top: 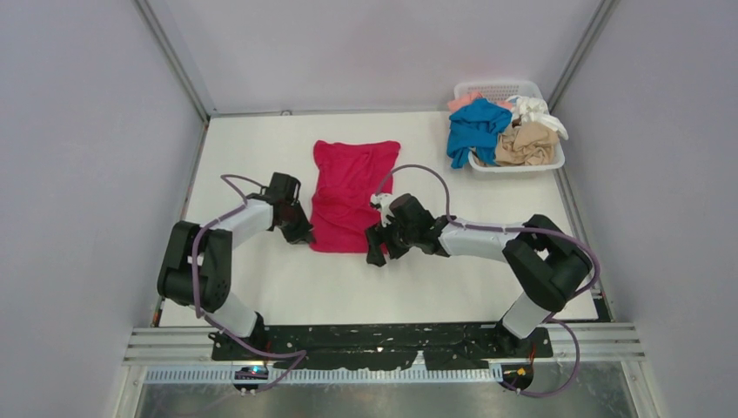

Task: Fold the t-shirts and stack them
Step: Grab one side of the 2/3 rectangular tshirt with both arms, then fold the long partially folded tshirt into a neat square, then smooth out wrinkles on the folded tshirt, then put the neatly folded tshirt into the corner of the board with the left arm

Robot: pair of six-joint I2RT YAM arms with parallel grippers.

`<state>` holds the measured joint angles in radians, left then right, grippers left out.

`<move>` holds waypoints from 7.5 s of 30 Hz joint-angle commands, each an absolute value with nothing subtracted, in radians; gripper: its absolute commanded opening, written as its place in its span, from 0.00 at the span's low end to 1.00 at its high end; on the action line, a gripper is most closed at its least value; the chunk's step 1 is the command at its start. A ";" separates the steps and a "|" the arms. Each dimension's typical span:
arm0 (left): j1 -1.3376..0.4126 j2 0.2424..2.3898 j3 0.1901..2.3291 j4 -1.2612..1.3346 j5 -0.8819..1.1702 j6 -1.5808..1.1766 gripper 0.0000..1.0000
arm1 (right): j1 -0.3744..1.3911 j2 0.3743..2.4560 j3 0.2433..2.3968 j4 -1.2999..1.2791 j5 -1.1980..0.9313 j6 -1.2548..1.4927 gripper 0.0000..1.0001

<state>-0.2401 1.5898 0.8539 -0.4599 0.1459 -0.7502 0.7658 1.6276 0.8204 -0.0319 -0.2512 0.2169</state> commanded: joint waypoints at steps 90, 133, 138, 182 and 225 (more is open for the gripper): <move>-0.220 1.776 1.596 -0.759 0.082 -0.635 1.00 | 0.292 1.749 1.282 -0.125 -0.629 0.409 0.95; -0.205 1.649 1.278 -0.684 0.080 -0.580 0.99 | 0.343 1.324 0.957 0.030 -0.310 0.345 0.95; -0.207 1.696 1.210 -0.680 0.094 -0.558 0.84 | 0.344 1.081 0.798 -0.035 -0.135 0.275 0.95; 0.129 2.368 2.329 -1.073 -0.316 -0.675 0.00 | 0.344 0.918 0.720 -0.050 0.175 0.104 0.95; 0.065 2.030 2.034 -0.817 -0.110 -0.762 1.00 | 0.344 0.990 0.731 -0.044 0.079 0.117 0.95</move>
